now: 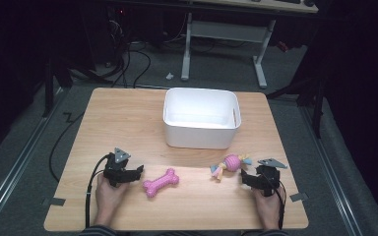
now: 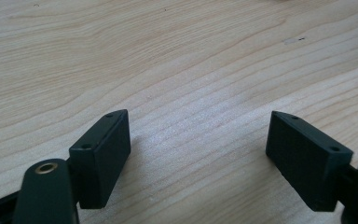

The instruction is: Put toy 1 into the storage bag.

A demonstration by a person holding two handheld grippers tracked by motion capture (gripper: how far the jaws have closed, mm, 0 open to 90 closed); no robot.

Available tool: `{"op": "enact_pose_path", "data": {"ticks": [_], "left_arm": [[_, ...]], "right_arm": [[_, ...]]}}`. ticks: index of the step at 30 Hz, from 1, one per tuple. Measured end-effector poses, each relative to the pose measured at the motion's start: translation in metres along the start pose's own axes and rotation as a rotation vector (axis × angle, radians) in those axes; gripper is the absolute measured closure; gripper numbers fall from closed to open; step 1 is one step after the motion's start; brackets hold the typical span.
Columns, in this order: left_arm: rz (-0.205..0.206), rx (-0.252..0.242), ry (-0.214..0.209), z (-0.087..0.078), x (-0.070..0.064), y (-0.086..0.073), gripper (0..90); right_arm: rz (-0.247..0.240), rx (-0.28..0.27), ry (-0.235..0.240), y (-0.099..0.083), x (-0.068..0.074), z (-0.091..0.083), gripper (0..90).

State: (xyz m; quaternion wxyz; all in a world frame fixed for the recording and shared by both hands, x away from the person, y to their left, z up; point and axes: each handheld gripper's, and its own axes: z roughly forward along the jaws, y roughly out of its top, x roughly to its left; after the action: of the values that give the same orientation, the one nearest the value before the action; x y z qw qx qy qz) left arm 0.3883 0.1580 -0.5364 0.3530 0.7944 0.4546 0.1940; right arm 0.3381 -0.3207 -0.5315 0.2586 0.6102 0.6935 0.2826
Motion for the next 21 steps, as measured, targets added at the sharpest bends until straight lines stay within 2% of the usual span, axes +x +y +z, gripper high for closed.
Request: {"op": "enact_pose_path", "data": {"ticks": [14, 21], "left_arm": [[-0.002, 0.000, -0.005, 0.0000, 0.0004, 0.0000, 22.4], [0.005, 0.006, -0.007, 0.0005, -0.0005, 0.0003, 19.4]], "right_arm": [[-0.002, -0.001, -0.006, -0.0005, 0.0008, -0.0007, 15.5], [-0.003, -0.002, -0.005, -0.0005, 0.0007, -0.0007, 15.7]]}}
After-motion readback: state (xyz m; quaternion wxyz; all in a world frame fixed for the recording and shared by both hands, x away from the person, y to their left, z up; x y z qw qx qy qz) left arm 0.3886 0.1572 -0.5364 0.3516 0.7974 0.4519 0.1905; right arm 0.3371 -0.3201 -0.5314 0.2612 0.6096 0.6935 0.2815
